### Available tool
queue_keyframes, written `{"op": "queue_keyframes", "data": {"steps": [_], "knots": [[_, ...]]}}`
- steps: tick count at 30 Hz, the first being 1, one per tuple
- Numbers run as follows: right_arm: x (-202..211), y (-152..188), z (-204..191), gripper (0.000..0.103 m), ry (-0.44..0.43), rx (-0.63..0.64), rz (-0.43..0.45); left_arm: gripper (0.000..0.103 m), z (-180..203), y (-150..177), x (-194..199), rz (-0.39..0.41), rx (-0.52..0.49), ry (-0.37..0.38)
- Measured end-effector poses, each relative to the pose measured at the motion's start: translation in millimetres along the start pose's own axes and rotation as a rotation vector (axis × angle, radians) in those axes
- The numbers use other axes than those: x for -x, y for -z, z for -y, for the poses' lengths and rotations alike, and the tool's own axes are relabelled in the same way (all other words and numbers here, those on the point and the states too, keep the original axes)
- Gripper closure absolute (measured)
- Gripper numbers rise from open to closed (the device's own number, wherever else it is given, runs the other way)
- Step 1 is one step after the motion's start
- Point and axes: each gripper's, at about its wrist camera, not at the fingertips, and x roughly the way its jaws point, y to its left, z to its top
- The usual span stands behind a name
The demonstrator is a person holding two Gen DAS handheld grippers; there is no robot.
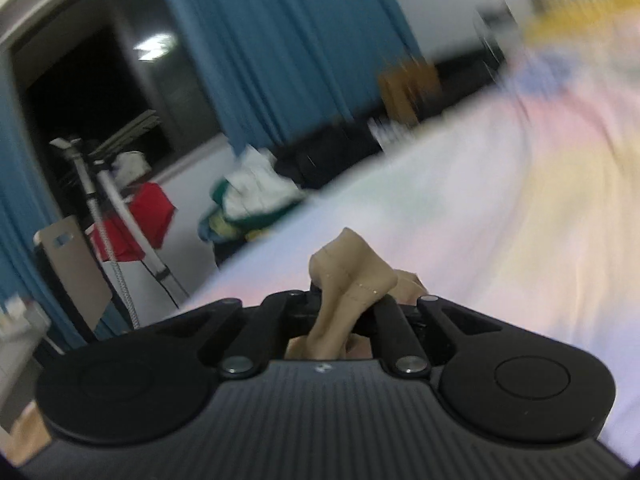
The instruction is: Fold clothes
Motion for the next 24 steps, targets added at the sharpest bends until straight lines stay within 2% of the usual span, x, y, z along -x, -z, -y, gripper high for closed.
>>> {"op": "queue_keyframes", "data": {"steps": [4,7,10,12,15,18,20,22,23,24], "knots": [[22,-11,-79,0.096,-0.118,0.221,0.065,0.033,-8,-13,9,0.047,-0.013,-0.071],[32,2,-143,0.096,-0.214,0.344,0.059,0.033,-19,-21,19,0.069,0.023,-0.067],[28,32,-200,0.096,-0.293,0.418,-0.014,0.033,-26,-28,29,0.117,0.024,-0.106],[23,59,-227,0.096,-0.31,0.47,-0.072,0.033,-32,-31,32,0.138,0.027,-0.137],[6,107,-251,0.095,-0.301,0.543,-0.18,0.033,-44,-33,29,0.136,0.043,-0.172],[-14,132,-251,0.094,-0.285,0.496,-0.327,0.033,-54,-34,19,0.107,0.058,-0.193],[-30,136,-245,0.089,-0.278,0.428,-0.436,0.033,-59,-35,14,0.088,0.054,-0.199],[-33,133,-242,0.062,-0.318,0.39,-0.506,0.032,-59,-35,9,0.074,0.037,-0.206],[-28,128,-239,0.056,-0.339,0.377,-0.514,0.032,-58,-35,6,0.069,0.027,-0.207],[-19,120,-236,0.045,-0.358,0.367,-0.508,0.032,-57,-33,5,0.067,0.016,-0.205]]}}
